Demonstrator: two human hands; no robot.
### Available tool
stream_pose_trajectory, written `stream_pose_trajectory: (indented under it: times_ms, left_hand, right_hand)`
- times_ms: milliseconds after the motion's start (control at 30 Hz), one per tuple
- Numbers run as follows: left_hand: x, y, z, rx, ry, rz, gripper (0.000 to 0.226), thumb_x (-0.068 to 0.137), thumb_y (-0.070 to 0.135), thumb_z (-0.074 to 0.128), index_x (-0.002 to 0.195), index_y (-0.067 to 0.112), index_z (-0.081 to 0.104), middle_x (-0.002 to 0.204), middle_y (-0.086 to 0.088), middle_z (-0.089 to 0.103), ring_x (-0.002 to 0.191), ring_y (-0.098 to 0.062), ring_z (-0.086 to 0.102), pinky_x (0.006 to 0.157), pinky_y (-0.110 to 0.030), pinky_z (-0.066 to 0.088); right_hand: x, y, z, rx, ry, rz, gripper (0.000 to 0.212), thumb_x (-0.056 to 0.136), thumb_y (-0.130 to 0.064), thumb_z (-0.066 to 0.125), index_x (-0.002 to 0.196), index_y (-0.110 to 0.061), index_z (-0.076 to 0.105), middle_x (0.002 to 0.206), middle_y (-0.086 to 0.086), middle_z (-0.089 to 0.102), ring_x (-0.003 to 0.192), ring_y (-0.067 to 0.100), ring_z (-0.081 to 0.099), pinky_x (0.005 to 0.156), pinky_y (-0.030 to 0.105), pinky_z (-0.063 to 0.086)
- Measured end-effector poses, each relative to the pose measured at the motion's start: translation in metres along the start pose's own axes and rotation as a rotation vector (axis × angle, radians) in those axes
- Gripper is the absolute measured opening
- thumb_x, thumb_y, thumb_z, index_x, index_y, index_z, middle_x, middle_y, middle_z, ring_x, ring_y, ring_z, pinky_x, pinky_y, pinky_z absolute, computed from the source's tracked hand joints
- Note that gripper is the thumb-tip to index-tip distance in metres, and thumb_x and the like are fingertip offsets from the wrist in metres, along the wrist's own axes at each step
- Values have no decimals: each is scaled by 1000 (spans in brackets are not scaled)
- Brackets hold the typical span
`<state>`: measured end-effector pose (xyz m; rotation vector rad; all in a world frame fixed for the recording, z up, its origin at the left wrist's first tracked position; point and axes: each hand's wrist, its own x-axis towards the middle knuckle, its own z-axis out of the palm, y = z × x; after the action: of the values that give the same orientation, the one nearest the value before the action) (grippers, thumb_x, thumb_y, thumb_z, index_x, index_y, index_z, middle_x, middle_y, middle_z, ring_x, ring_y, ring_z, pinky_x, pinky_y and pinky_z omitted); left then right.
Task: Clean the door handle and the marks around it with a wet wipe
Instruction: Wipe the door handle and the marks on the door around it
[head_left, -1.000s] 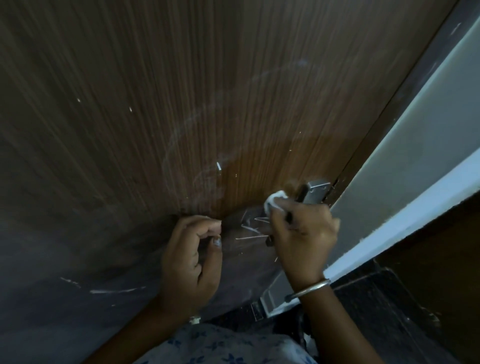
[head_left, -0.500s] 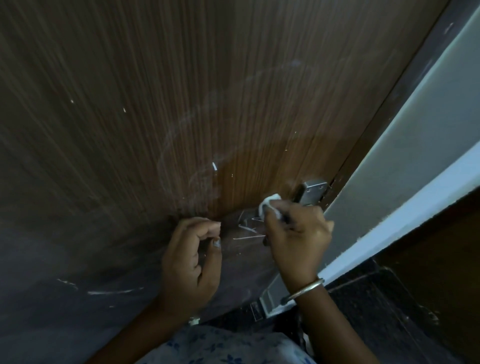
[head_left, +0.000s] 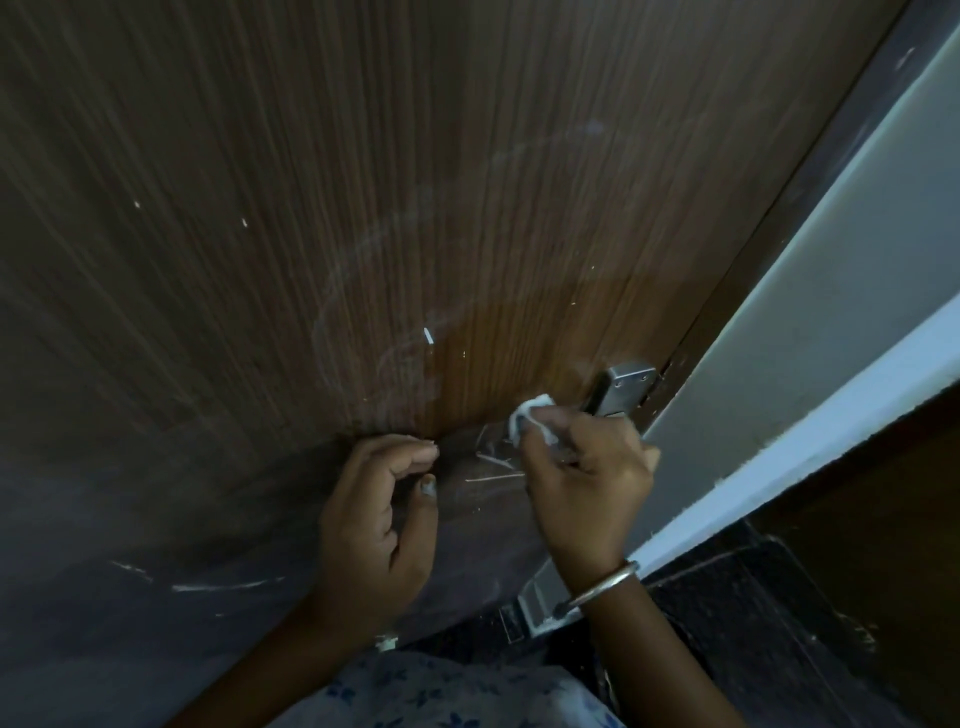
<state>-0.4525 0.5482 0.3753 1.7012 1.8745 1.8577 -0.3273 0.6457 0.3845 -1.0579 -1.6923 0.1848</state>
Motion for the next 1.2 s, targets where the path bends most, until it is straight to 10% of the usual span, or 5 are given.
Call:
stream_pose_trajectory:
  times_ms: [600,733,967,1200]
  left_hand:
    - [1,1,-2,8,10,10,20,84,10,48,100,11,59,101,7,56,100,4,54,88,-12,43]
    - [1,2,-3,28,18,-3,20,83,10,47,101,11,57,98,1,57,103,8,52,89,-12,43]
    - [0,2,-2,62,22,-21,21,84,10,46,99,5,60,102,5,54,102,5,52,89,-12,42]
    - [-1,6,4,76,29,-7,20,84,11,47,98,6,61,101,-1,56,98,-6,55,88,-13,44]
  right_hand:
    - [-24,-22,21,-54,-55,-469,6,85,-21,64,80,-18,67,71,-1,64,69,17,54,66,32,33]
    - [-37,-21,26,-54,-150,-570,13,91,-15,60,98,-7,68,90,11,70,79,23,64,70,36,53]
    - [-62,-19,23,4,-293,-492,47,88,-15,66,129,-2,48,131,18,48,109,27,55,99,34,44]
    - [-70,-11,25,-61,-459,-393,66,90,-34,53,144,-10,25,151,8,19,99,22,63,74,34,57]
